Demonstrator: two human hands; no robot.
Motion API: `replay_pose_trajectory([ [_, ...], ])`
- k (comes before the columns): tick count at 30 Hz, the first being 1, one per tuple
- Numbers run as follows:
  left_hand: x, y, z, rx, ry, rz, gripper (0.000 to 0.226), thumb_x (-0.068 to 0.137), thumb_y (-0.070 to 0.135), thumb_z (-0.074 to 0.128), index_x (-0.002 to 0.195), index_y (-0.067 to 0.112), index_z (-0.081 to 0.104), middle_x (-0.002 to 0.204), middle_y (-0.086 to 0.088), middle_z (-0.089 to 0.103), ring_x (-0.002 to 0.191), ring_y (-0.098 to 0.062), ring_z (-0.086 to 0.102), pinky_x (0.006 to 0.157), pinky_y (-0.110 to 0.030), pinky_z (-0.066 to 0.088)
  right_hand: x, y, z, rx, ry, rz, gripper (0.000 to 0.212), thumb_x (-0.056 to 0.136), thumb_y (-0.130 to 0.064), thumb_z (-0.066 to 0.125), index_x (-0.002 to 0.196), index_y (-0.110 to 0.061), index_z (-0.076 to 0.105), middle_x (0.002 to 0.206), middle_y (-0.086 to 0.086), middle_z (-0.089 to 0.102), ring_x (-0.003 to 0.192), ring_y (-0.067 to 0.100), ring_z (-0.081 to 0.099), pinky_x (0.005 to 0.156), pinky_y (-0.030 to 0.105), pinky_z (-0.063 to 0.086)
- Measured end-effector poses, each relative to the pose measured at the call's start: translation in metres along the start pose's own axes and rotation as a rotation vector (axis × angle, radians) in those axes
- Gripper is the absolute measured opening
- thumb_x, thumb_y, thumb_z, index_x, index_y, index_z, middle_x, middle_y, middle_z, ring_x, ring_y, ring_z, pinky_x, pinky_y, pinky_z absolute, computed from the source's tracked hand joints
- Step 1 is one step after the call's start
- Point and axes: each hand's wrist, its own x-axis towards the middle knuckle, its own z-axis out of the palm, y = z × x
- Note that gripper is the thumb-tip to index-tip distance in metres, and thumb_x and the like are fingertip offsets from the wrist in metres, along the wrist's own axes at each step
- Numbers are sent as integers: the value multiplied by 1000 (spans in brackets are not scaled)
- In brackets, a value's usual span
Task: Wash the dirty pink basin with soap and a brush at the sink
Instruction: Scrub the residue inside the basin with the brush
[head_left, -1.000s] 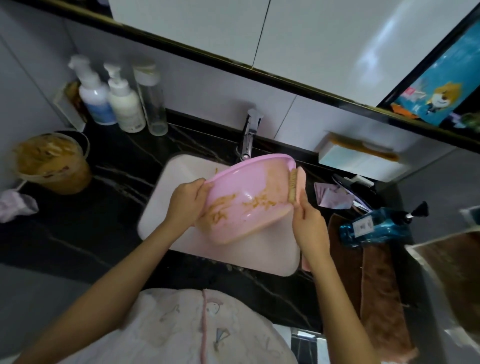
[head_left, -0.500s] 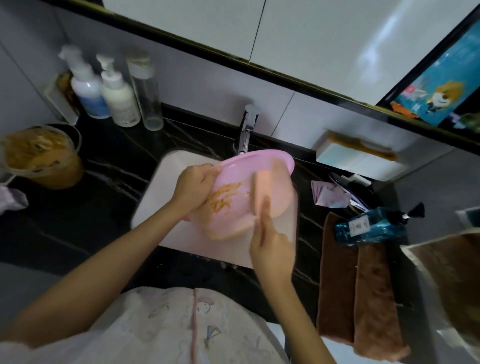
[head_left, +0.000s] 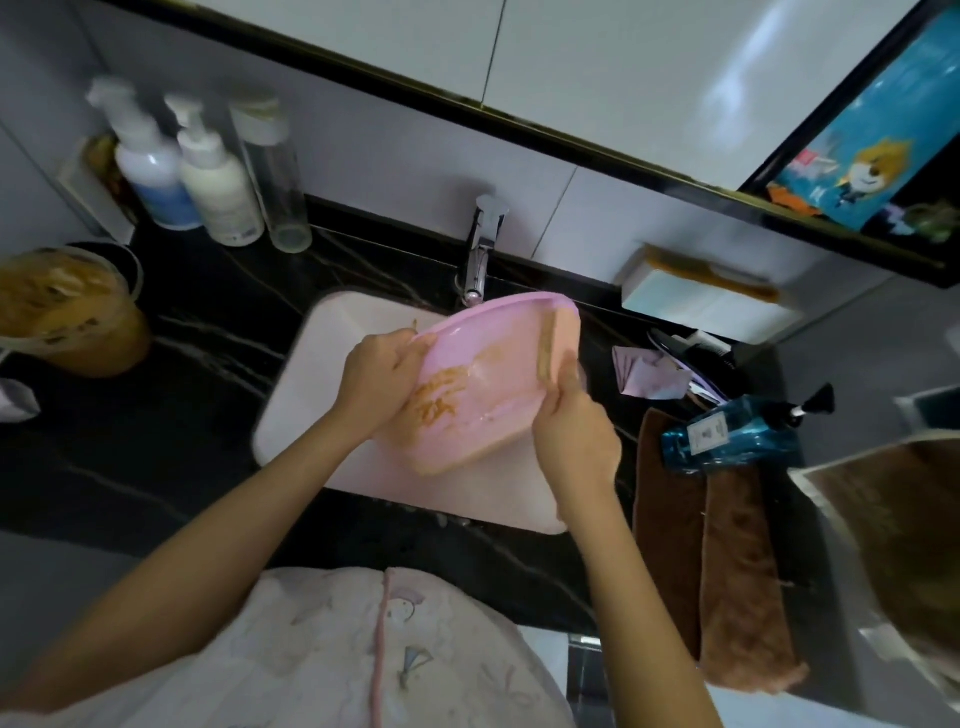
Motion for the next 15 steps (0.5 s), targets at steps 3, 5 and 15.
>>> replay_pose_trajectory([
  [3, 1, 3, -2, 8, 7, 4, 46, 93, 39, 39, 58, 11, 43, 49, 2, 42, 49, -16, 41, 49, -28, 30, -17, 6, -7, -49, -50, 97, 54, 101, -22, 27, 151, -20, 8, 105, 13, 65, 91, 27, 62, 78, 39, 51],
  [5, -1, 8, 2, 29, -2, 22, 45, 96, 38, 41, 56, 17, 41, 49, 4, 41, 47, -13, 40, 48, -25, 30, -39, -11, -6, -19, -70, -33, 57, 101, -23, 27, 151, -19, 0, 99, 9, 64, 87, 24, 62, 73, 36, 49],
  [15, -13, 17, 12, 104, -21, 90, 44, 90, 42, 34, 58, 13, 40, 47, 4, 38, 47, -22, 41, 45, -25, 26, -38, -40, -5, 239, -149, 25, 47, 99, -19, 34, 144, -16, 26, 87, -1, 48, 77, 17, 50, 65, 28, 37],
])
